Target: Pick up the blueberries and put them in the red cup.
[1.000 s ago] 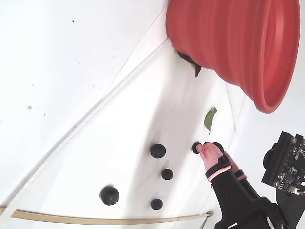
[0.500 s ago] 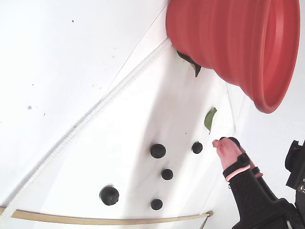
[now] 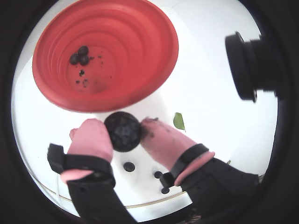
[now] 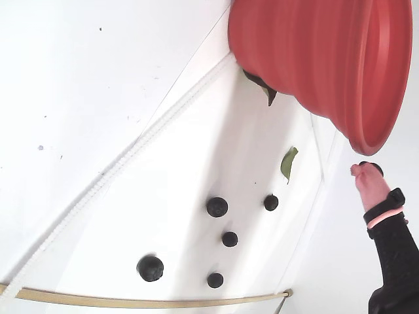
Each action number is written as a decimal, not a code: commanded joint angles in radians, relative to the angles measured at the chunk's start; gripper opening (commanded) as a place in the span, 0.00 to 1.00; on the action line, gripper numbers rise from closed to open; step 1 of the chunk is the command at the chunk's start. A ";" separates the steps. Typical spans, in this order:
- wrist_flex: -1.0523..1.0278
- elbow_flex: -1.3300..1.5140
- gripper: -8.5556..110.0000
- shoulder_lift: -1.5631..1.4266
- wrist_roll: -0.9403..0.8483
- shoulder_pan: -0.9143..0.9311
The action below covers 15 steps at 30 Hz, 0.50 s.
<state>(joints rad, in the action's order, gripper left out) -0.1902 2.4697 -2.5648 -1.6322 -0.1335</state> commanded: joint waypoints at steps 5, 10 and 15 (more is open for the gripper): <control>-0.002 -0.124 0.19 -0.038 0.009 -0.011; 0.035 -0.156 0.19 0.003 0.008 -0.011; 0.100 -0.183 0.19 0.058 -0.005 -0.011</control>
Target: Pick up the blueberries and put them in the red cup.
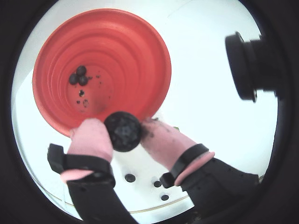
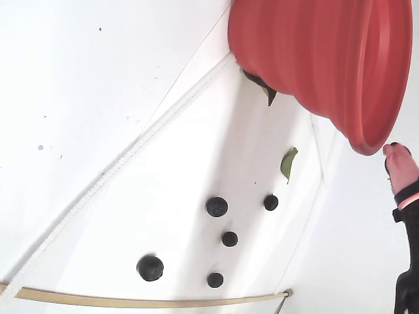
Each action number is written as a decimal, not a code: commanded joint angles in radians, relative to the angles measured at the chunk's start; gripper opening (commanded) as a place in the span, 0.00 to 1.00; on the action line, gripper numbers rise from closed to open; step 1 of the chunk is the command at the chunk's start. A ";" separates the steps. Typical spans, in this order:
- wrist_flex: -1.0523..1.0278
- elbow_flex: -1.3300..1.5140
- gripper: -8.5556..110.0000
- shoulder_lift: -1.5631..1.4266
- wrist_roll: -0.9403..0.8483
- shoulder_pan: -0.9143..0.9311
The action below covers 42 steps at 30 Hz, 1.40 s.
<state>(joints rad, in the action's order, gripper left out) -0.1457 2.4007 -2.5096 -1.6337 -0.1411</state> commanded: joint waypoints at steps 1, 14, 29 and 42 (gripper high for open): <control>0.061 -0.121 0.19 0.015 -0.003 -0.003; 0.164 -0.152 0.22 0.101 -0.011 -0.003; 0.089 -0.133 0.23 0.014 -0.052 0.029; -0.123 -0.133 0.22 -0.084 -0.066 0.084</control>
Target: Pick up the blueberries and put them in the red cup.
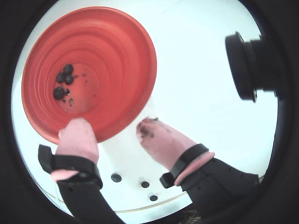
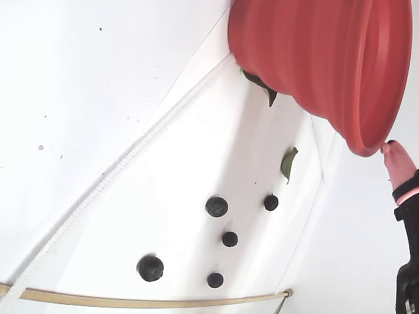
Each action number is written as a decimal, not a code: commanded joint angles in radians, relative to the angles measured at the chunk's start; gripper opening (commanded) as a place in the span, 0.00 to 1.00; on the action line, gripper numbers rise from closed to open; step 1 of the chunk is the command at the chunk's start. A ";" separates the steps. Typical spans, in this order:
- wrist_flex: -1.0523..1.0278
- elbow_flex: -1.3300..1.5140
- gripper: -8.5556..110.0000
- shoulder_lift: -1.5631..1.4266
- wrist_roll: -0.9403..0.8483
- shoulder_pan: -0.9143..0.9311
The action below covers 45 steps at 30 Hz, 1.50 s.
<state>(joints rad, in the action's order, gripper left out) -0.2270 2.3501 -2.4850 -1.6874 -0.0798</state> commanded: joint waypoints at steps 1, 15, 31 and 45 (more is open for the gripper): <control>-0.066 -0.083 0.22 -0.118 -0.012 0.029; -0.212 -0.003 0.22 -0.212 -0.035 0.091; -0.337 0.146 0.22 -0.318 -0.049 0.173; -0.339 0.250 0.22 -0.316 -0.041 0.218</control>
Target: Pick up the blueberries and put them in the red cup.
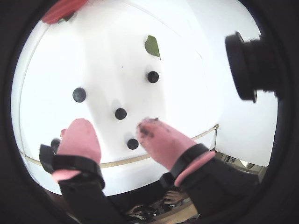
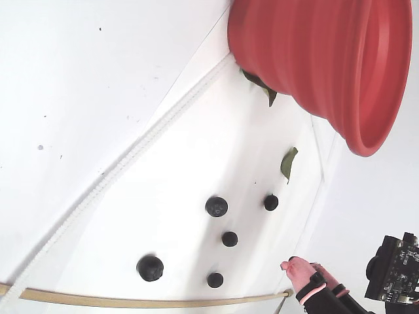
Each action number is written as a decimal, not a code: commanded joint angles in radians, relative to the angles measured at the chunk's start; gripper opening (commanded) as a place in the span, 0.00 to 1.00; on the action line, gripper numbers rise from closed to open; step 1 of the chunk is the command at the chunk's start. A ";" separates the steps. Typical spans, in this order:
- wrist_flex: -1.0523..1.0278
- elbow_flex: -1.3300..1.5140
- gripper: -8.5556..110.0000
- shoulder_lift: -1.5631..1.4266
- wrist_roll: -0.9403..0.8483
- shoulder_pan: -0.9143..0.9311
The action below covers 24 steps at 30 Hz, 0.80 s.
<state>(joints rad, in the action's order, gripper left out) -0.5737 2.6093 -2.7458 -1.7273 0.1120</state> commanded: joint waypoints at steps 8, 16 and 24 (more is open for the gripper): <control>0.091 0.014 0.22 0.057 0.017 0.037; 0.176 0.035 0.22 0.147 0.040 0.025; 0.258 0.031 0.22 0.253 0.072 0.011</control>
<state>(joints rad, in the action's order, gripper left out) -0.3559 2.6645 -2.5019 -1.6659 0.1289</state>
